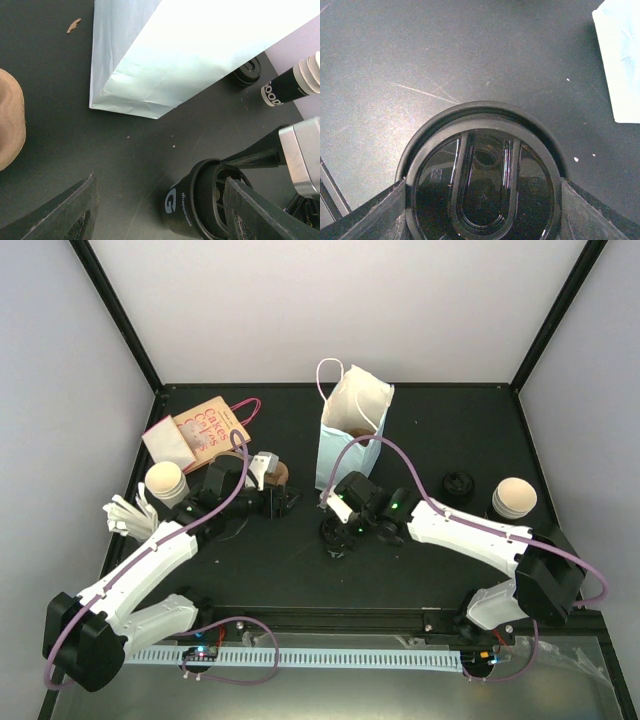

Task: Pack the takeout coffee

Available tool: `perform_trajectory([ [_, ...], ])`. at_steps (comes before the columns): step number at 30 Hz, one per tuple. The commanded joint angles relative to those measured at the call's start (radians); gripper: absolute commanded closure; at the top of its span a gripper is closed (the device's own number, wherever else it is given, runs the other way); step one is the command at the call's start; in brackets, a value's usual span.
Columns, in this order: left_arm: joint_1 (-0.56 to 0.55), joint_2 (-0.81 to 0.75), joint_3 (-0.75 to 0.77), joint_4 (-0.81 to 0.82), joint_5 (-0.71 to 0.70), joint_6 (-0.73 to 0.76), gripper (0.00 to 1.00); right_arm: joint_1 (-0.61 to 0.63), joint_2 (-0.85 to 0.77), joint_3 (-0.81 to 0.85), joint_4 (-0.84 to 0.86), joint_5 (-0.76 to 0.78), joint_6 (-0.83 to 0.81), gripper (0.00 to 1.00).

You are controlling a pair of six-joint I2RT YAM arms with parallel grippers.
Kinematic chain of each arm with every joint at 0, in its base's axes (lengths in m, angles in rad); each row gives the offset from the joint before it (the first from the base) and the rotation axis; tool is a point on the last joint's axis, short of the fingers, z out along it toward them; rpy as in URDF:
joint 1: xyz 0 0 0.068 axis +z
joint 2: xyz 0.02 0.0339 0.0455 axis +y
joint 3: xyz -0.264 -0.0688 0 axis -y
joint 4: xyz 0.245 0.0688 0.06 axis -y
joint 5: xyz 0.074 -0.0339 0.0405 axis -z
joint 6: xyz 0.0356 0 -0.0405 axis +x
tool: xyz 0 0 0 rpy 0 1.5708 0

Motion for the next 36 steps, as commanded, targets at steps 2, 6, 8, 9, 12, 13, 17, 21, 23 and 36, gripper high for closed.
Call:
perform_trajectory([
  [2, 0.006, -0.027, -0.001, -0.003, 0.018, 0.011, 0.3, 0.003, -0.034, 0.029, -0.009, 0.069, 0.056, 0.31],
  [6, 0.007, -0.033, -0.004, -0.001, 0.019, 0.008, 0.3, 0.002, -0.003, 0.067, -0.064, 0.104, 0.08, 0.33],
  [8, 0.006, -0.037, -0.004, -0.003, 0.022, 0.007, 0.3, 0.002, 0.015, 0.09, -0.086, 0.087, 0.072, 0.35],
  [9, 0.007, -0.038, -0.004, -0.004, 0.025, 0.006, 0.3, 0.002, 0.019, 0.092, -0.085, 0.083, 0.072, 0.35],
  [12, 0.006, -0.045, -0.004, -0.007, 0.022, 0.008, 0.3, 0.003, 0.014, 0.083, -0.071, 0.065, 0.073, 0.35],
  [13, 0.006, -0.048, -0.004, -0.008, 0.022, 0.009, 0.3, 0.003, 0.012, 0.082, -0.07, 0.064, 0.074, 0.35],
  [17, 0.007, -0.05, -0.004, -0.011, 0.022, 0.012, 0.3, 0.002, -0.004, 0.08, -0.074, 0.057, 0.07, 0.35],
  [21, 0.006, -0.046, -0.013, 0.015, 0.064, 0.021, 0.29, 0.002, -0.035, 0.067, -0.055, 0.066, 0.073, 0.35],
  [23, 0.006, -0.039, -0.02, 0.048, 0.139, 0.025, 0.28, 0.002, -0.047, 0.052, -0.039, 0.062, 0.074, 0.35],
  [36, 0.006, -0.033, -0.041, 0.089, 0.185, 0.017, 0.28, 0.0, -0.005, 0.053, -0.057, 0.056, 0.066, 0.56],
])
